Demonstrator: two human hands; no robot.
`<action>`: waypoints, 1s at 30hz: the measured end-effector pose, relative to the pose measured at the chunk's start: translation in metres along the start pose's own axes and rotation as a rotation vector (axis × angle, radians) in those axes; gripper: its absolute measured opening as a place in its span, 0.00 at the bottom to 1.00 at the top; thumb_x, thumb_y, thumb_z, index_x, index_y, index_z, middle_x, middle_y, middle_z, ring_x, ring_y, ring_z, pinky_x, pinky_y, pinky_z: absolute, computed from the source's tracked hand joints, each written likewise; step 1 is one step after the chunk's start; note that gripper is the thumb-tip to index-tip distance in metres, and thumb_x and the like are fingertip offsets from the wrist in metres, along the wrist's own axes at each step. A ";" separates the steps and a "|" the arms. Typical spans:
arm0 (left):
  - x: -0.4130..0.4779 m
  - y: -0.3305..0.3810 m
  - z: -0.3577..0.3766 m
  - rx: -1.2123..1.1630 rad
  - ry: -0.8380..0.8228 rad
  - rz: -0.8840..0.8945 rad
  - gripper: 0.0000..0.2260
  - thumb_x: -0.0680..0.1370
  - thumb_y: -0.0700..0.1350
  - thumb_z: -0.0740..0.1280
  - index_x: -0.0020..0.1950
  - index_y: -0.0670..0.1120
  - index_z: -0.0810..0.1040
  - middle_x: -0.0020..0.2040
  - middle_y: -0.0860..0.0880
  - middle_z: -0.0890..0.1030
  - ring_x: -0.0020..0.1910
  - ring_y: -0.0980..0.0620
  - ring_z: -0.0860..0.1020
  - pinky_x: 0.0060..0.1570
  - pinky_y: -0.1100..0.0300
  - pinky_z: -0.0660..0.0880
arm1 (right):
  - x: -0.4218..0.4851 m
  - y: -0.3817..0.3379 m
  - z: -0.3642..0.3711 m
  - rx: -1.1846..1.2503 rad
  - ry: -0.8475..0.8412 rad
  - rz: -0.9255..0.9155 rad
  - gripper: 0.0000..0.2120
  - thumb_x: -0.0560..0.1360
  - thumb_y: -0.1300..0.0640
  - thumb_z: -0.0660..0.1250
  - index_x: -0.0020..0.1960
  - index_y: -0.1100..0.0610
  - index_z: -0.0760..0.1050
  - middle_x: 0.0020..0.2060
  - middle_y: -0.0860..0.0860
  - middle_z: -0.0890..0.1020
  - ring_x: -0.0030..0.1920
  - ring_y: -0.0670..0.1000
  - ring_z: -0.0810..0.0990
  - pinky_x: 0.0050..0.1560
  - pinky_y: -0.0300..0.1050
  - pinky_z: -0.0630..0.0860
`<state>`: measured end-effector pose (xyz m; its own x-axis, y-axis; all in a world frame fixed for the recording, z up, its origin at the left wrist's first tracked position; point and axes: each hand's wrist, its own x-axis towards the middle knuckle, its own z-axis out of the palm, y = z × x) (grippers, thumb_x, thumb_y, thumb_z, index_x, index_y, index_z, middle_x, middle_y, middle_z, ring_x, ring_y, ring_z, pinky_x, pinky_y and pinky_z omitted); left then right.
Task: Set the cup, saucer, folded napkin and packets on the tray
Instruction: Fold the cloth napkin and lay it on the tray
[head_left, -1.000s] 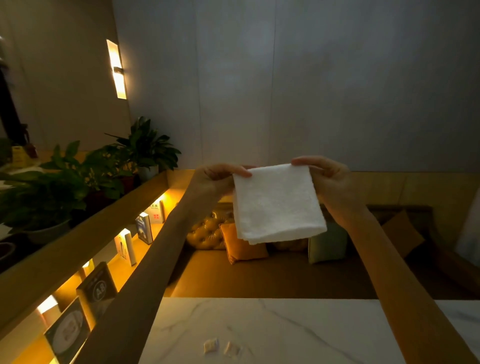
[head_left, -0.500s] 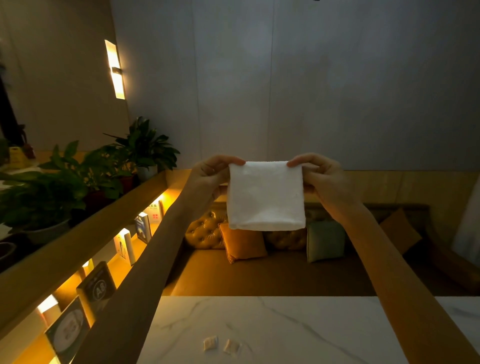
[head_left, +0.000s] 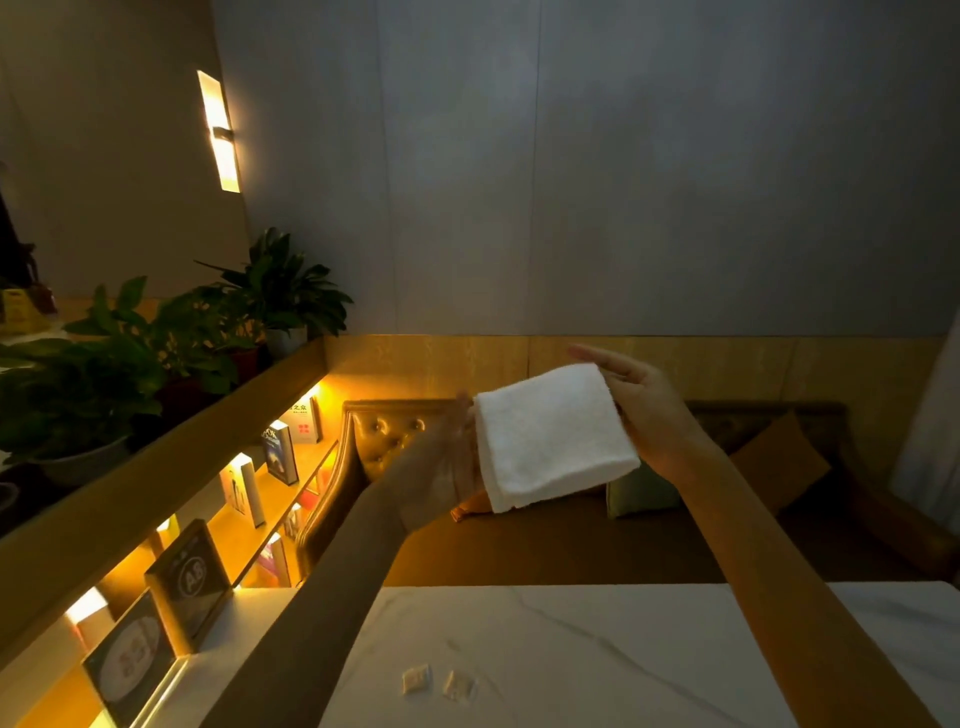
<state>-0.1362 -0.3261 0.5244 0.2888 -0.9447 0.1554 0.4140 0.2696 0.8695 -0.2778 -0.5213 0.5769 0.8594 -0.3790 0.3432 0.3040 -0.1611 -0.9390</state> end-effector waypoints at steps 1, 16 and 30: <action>-0.001 -0.004 0.000 0.048 0.007 0.031 0.25 0.75 0.54 0.70 0.71 0.49 0.72 0.67 0.41 0.76 0.64 0.40 0.77 0.53 0.48 0.81 | -0.003 0.008 -0.004 0.084 -0.040 0.091 0.12 0.79 0.53 0.61 0.58 0.46 0.79 0.52 0.51 0.84 0.47 0.52 0.85 0.41 0.46 0.82; -0.003 -0.057 0.007 0.310 0.452 0.082 0.13 0.82 0.51 0.58 0.67 0.54 0.70 0.63 0.44 0.78 0.59 0.44 0.80 0.57 0.42 0.79 | -0.047 0.081 0.005 0.124 -0.060 0.245 0.22 0.75 0.52 0.68 0.67 0.53 0.71 0.60 0.56 0.79 0.57 0.58 0.81 0.53 0.58 0.81; -0.023 -0.059 -0.011 0.267 0.306 -0.072 0.27 0.70 0.41 0.71 0.69 0.42 0.71 0.64 0.41 0.78 0.60 0.43 0.80 0.51 0.53 0.82 | -0.057 0.086 -0.021 0.427 -0.306 0.512 0.23 0.75 0.62 0.67 0.69 0.59 0.69 0.64 0.62 0.76 0.63 0.63 0.76 0.50 0.51 0.82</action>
<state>-0.1574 -0.3179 0.4647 0.5275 -0.8493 -0.0216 0.2151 0.1089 0.9705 -0.3088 -0.5329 0.4768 0.9941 -0.0298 -0.1045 -0.0868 0.3609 -0.9285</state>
